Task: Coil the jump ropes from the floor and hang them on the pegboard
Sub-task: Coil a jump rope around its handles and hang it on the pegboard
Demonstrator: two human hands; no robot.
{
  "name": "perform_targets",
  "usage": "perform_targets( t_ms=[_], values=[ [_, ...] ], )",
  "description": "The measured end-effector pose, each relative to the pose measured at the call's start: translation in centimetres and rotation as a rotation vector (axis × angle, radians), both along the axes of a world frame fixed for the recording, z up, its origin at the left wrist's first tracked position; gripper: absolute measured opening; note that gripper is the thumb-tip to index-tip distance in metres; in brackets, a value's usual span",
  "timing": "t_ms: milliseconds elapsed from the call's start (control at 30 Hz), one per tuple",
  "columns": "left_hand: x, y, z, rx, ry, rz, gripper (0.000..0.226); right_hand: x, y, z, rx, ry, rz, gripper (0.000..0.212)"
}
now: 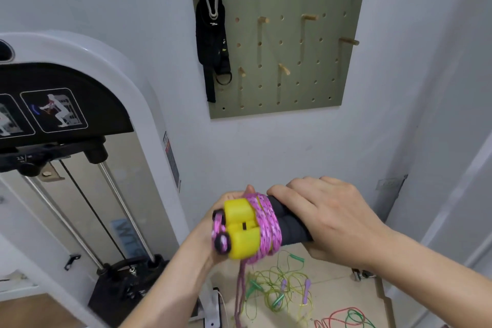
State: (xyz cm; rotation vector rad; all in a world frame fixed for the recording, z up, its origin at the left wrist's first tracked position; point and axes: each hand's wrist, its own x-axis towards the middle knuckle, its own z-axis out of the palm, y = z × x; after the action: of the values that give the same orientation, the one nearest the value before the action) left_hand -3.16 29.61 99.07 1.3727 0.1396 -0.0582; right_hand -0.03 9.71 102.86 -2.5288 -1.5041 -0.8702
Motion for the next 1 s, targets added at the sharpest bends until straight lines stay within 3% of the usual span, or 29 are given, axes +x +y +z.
perform_targets(
  t_ms=[67,167,300,467,600,733,867,1000],
  values=[
    [-0.5,-1.6,0.3,-0.25,0.082,0.132,0.042,0.1,0.4,-0.7,0.098,0.117,-0.075,0.054],
    [-0.4,-3.6,0.2,-0.194,-0.081,0.135,0.047,0.0,1.4,-1.5,0.246,0.338,-0.212,0.059],
    [-0.6,-2.8,-0.2,0.29,-0.185,0.114,0.037,0.2,2.3,-2.1,0.388,0.633,-0.333,0.054],
    [-1.6,-2.2,1.1,1.284,-0.415,0.103,0.023,0.6,2.6,-2.2,0.252,0.652,-0.462,0.047],
    [-2.2,-1.8,2.9,1.578,-0.528,0.084,0.02,1.4,1.9,-2.2,0.112,0.708,-0.543,0.035],
    [-2.2,-1.2,4.6,1.692,-0.594,-0.012,0.022,1.7,1.4,-1.6,-0.075,0.798,-0.564,0.025],
    [-1.8,-1.1,5.9,1.715,-0.659,-0.143,0.02,0.9,1.8,-0.7,-0.29,0.579,-0.523,0.022],
    [-1.3,-0.1,7.6,1.545,-0.742,-0.201,0.019,-0.7,2.1,0.2,-0.479,0.294,-0.356,0.024]
  ],
)
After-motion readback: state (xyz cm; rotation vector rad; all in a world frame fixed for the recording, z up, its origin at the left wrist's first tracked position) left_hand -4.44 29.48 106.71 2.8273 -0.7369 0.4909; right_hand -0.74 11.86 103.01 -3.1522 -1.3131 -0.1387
